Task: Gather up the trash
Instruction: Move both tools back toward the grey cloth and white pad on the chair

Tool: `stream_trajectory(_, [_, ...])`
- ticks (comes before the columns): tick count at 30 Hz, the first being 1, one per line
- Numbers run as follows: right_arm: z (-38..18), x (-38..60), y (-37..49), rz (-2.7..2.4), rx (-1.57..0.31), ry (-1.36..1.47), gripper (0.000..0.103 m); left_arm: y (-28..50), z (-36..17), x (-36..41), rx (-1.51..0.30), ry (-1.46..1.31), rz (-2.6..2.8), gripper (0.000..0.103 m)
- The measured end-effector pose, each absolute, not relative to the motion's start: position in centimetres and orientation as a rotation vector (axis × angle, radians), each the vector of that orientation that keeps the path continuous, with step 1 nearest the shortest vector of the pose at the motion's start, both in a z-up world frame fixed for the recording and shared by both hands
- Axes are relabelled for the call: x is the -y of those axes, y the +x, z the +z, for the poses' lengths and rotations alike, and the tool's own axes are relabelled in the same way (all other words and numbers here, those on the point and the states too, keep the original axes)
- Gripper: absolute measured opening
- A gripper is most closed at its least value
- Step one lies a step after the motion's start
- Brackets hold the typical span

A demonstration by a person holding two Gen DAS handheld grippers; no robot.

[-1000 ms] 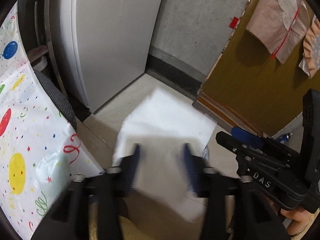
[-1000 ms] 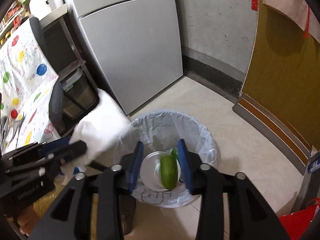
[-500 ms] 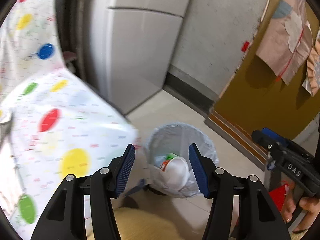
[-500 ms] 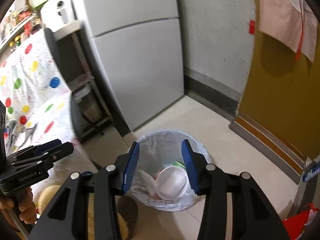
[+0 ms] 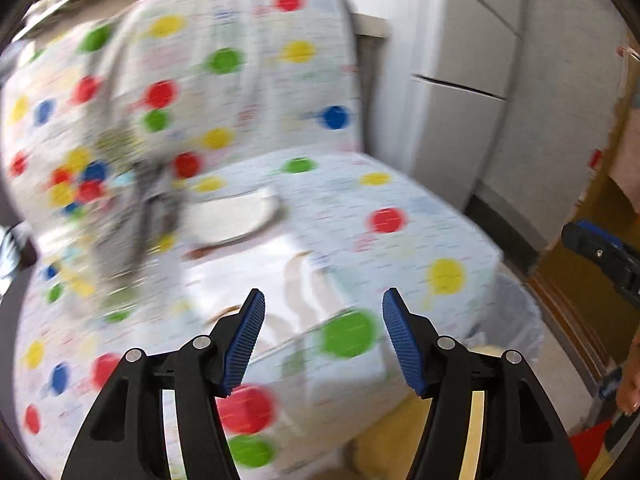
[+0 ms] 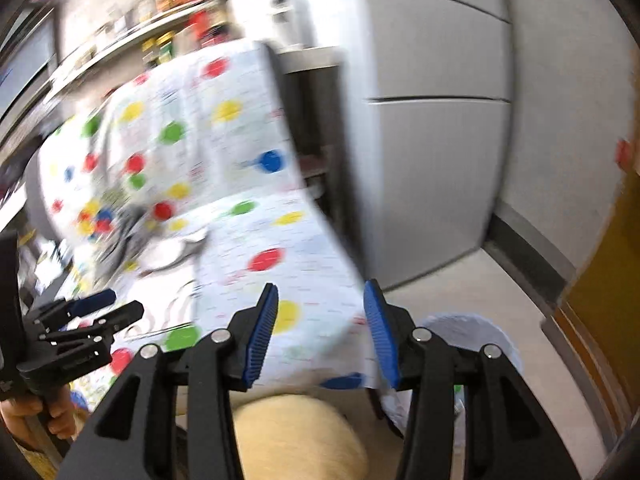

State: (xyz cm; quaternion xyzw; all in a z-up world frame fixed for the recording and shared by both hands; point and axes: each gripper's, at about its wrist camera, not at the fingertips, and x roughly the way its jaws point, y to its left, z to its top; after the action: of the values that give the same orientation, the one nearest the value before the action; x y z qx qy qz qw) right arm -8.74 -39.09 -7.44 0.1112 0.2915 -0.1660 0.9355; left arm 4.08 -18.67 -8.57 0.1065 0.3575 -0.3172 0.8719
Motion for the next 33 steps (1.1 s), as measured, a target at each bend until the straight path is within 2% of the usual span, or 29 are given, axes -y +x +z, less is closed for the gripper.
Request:
stream_trajectory(2, [-7.3,37.1,-6.8,-0.282,-0.602,0.195,0.059,5.2,-8.7,16.1,-0.752,0.207,-0.601,0.063])
stream_trajectory(4, [-7.7,35.5,-4.8,-0.231,-0.614,0.171,0.061,6.5,-8.9,13.3,-0.747,0.194,-0.527,0.064])
stream_trajectory(11, [-9.8,31.6,3.1,-0.134,-0.691,0.106,0.061,11.2,-9.3,6.6,-0.77,0.132,-0.336,0.067])
stream_trajectory(15, [-11.7,30.4,8.1,-0.107,-0.747,0.089,0.061,13.2,-9.2,5.5,-0.782,0.095,-0.303,0.071])
stream_trajectory(18, [-13.0,30.3,11.2,-0.115,-0.783,0.085,0.051,14.5,-9.6,5.9,-0.788,0.094,-0.302,0.071])
stream_trajectory(20, [-13.9,30.8,13.6,-0.122,-0.812,0.111,0.041,14.9,-9.9,6.6,-0.792,0.101,-0.318,0.071])
stream_trajectory(30, [-16.6,31.6,20.0,-0.12,-0.924,0.215,0.039,13.7,-11.5,10.9,-0.794,0.181,-0.435,0.068])
stream_trajectory(32, [-16.1,31.5,19.8,-0.129,-0.916,0.227,0.009,13.3,-11.5,11.1,-0.792,0.19,-0.444,0.068])
stream_trajectory(33, [-15.3,31.4,19.2,-0.129,-0.888,0.229,0.005,13.1,-11.5,11.1,-0.792,0.192,-0.446,0.069])
